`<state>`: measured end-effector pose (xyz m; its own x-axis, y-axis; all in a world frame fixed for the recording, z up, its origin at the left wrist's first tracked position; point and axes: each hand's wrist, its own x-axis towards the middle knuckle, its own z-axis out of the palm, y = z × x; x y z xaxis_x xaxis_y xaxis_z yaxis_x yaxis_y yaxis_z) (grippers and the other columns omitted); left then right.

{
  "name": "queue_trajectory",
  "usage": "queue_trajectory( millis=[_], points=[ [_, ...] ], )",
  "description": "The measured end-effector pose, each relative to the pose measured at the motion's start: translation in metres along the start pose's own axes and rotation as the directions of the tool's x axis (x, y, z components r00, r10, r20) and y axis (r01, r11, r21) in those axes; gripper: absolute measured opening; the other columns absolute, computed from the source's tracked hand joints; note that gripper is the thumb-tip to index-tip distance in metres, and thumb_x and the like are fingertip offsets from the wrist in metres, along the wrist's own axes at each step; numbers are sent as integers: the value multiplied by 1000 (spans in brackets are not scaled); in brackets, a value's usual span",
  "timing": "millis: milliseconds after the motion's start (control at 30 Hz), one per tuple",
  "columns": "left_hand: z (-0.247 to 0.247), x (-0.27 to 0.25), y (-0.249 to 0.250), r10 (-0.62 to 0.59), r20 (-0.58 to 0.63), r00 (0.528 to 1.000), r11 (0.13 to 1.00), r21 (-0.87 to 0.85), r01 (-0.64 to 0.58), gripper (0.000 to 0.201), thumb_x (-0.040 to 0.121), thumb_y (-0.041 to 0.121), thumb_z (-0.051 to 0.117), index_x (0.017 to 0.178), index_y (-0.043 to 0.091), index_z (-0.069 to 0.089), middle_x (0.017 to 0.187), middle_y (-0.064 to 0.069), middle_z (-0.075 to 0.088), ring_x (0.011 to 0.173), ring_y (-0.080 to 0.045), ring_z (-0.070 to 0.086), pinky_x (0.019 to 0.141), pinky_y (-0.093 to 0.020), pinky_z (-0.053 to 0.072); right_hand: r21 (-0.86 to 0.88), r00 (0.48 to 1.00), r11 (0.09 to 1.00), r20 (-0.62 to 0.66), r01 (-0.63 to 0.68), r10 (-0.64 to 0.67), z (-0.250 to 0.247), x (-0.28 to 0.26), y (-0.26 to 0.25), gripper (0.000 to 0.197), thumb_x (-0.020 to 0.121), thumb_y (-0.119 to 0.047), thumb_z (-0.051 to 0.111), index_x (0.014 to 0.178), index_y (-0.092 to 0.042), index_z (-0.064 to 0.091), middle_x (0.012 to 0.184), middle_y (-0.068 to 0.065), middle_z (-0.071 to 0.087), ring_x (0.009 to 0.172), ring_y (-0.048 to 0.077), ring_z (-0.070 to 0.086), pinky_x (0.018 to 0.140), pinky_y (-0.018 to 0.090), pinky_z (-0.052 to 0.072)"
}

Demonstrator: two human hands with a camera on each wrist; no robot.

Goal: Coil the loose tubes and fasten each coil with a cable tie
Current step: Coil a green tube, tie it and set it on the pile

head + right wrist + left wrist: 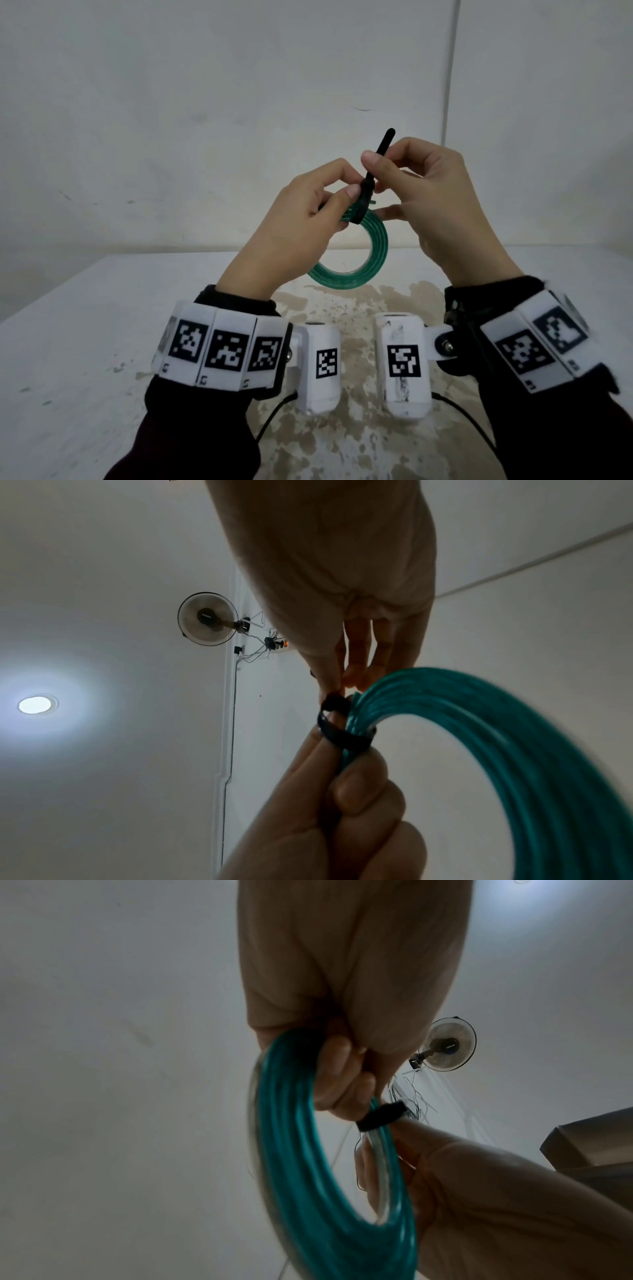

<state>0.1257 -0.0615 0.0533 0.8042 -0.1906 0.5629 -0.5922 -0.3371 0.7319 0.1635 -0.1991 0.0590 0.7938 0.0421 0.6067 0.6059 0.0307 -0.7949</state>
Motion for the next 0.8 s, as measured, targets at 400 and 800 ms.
queue_trajectory(
  millis=[400, 800],
  points=[
    [-4, -1, -3, -107, -63, 992, 994, -38, 105, 20, 102, 17, 41, 91, 4, 51, 45, 9, 45, 33, -4, 29, 39, -19, 22, -36, 934, 981, 302, -190, 192, -7, 1, -4, 17, 90, -23, 61, 91, -6, 63, 88, 8, 64, 78, 14, 60, 62, 27, 55],
    [3, 1, 0, -87, -51, 995, 996, -24, 85, 22, 103, 18, 37, 83, 10, 42, 54, 0, 42, 31, -3, 35, 38, -15, 27, 56, 964, 978, 189, -202, 188, 0, 2, -3, 16, 89, -16, 61, 73, -16, 58, 80, 0, 61, 77, 14, 56, 69, 28, 46]
  ],
)
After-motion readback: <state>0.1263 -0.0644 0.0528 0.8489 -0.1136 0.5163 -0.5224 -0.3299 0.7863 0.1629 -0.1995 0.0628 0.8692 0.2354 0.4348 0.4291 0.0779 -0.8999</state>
